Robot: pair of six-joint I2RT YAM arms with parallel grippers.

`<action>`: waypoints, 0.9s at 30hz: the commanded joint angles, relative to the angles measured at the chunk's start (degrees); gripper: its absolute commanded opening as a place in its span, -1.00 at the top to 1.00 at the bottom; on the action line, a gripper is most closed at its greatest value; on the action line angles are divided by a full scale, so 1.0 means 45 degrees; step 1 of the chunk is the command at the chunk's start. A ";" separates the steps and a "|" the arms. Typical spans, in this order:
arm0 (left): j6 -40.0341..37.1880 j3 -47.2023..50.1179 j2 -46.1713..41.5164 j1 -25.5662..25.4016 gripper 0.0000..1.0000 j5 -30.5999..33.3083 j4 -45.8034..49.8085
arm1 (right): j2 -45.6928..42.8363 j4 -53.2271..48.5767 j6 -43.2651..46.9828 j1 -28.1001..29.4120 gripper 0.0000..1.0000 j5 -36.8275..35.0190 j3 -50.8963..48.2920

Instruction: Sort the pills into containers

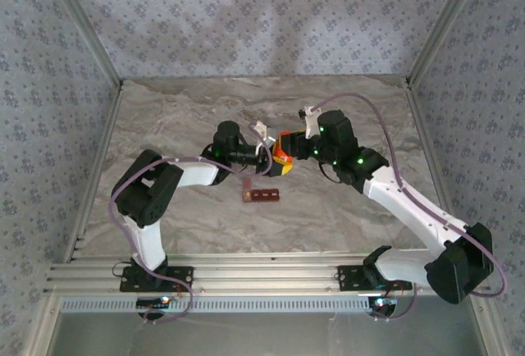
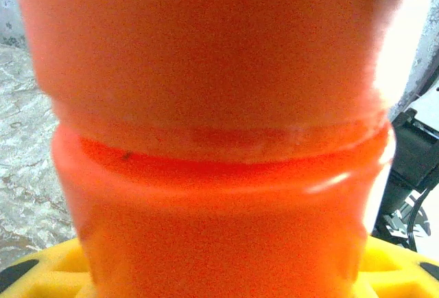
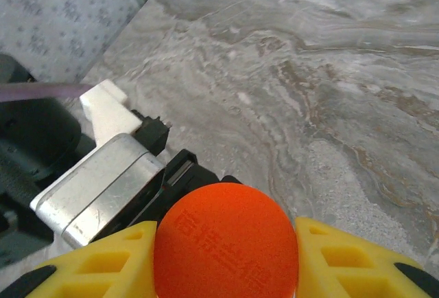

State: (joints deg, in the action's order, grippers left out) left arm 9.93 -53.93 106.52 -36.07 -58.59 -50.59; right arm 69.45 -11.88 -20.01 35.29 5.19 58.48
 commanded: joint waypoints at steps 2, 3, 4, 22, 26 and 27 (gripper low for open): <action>-0.0134 -0.0553 -0.0531 -0.0221 1.00 -0.0396 -0.1826 | 0.0422 -0.0593 -0.1801 0.0796 0.22 -0.1566 -0.0640; -0.0137 -0.0568 -0.0510 -0.0204 1.00 -0.0396 -0.1828 | 0.0460 -0.0658 -0.1789 0.0787 0.20 -0.1505 -0.0555; -0.0137 -0.0576 -0.0489 -0.0213 1.00 -0.0384 -0.1832 | 0.0509 -0.0815 -0.1676 0.0748 0.19 -0.1441 -0.0398; -0.0188 -0.0477 -0.0617 -0.0151 1.00 -0.0524 -0.1745 | -0.1197 -0.1952 0.3087 -0.2720 -0.61 0.5741 0.1205; -0.0212 -0.0403 -0.0682 -0.0157 1.00 -0.0604 -0.1707 | -0.0480 -0.1880 0.3875 -0.3039 -0.59 0.6530 0.1458; -0.0235 -0.0405 -0.0683 -0.0166 1.00 -0.0599 -0.1707 | -0.0319 -0.1980 0.3988 -0.3029 -0.58 0.6657 0.1604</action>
State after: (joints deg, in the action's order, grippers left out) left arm 9.87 -55.59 106.24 -36.86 -59.40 -55.70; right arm 66.02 -18.76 -7.31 21.74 29.02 63.31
